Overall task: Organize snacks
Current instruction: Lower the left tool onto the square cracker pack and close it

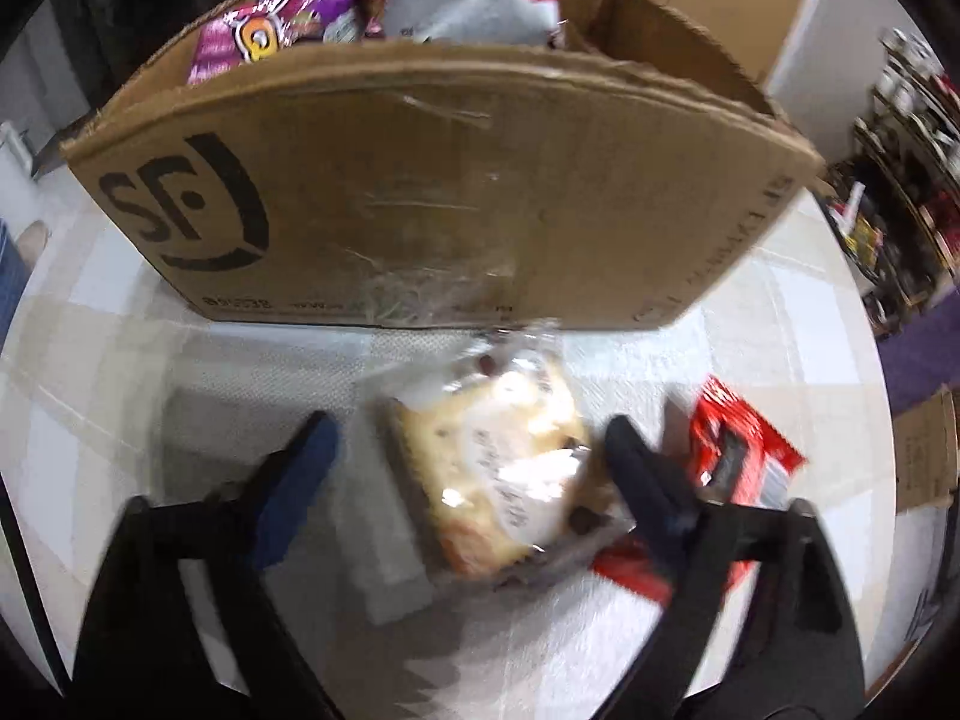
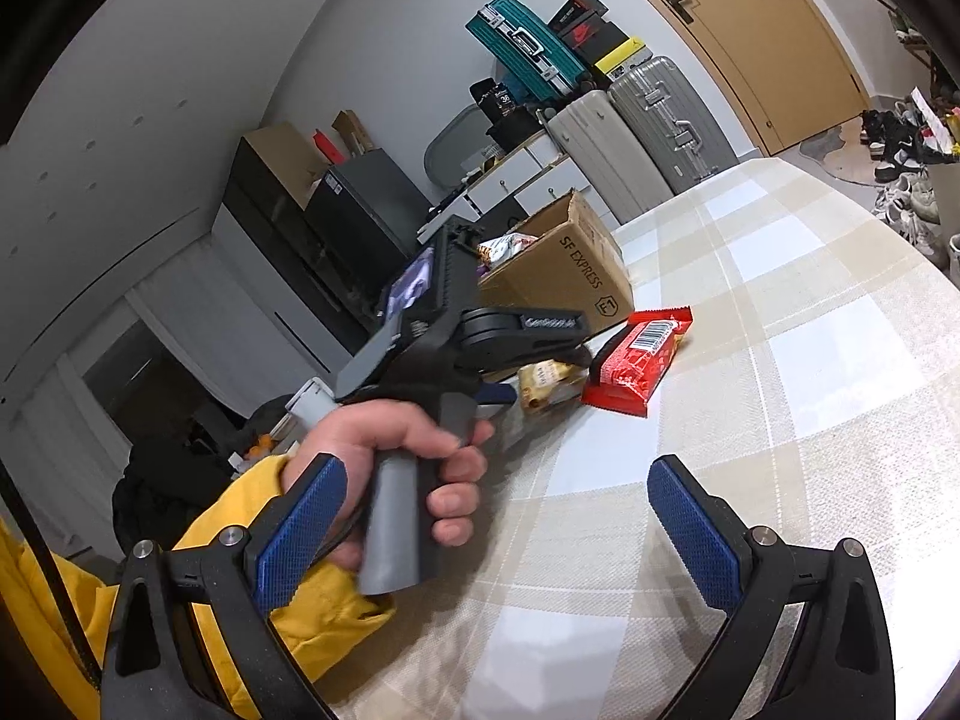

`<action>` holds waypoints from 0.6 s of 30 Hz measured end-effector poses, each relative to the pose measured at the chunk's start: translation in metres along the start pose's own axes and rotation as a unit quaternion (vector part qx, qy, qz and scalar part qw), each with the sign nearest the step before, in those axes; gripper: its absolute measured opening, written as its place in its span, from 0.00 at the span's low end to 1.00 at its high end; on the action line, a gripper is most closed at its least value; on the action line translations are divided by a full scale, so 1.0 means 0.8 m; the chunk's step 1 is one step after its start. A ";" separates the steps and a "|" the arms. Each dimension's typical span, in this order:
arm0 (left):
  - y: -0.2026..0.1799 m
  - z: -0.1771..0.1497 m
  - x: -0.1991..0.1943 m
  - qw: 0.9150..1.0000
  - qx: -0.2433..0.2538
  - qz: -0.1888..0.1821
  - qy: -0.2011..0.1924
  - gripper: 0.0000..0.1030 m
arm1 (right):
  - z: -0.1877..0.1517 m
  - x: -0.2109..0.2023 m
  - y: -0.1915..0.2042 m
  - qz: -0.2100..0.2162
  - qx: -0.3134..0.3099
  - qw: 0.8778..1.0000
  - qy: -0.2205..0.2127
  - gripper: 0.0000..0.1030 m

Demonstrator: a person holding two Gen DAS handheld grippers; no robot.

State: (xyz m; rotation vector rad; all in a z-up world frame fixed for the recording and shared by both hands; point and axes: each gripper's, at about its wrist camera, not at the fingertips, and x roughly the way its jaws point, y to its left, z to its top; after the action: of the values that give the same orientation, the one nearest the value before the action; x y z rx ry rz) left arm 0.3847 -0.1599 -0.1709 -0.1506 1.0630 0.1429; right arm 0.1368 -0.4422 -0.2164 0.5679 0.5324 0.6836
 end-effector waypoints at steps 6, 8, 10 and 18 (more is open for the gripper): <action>0.001 0.002 -0.015 0.999 0.032 -0.028 0.006 0.57 | 0.000 0.001 -0.003 -0.003 0.005 1.000 0.000 0.99; 0.001 0.001 -0.017 0.998 0.056 -0.036 0.008 0.57 | -0.001 0.001 -0.002 -0.005 0.001 1.000 -0.002 0.99; 0.013 0.001 -0.025 0.996 0.062 -0.054 0.014 0.56 | -0.001 0.002 0.001 -0.008 -0.003 1.000 -0.001 0.99; 0.034 -0.001 -0.063 0.993 0.056 -0.100 -0.011 0.55 | 0.004 0.021 0.002 -0.048 -0.012 0.998 0.041 0.99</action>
State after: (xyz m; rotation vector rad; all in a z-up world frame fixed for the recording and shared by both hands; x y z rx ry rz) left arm 0.3549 -0.1356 -0.1290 -0.1528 1.0252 -0.0949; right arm 0.1489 -0.4302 -0.2173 0.4911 0.6225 0.6236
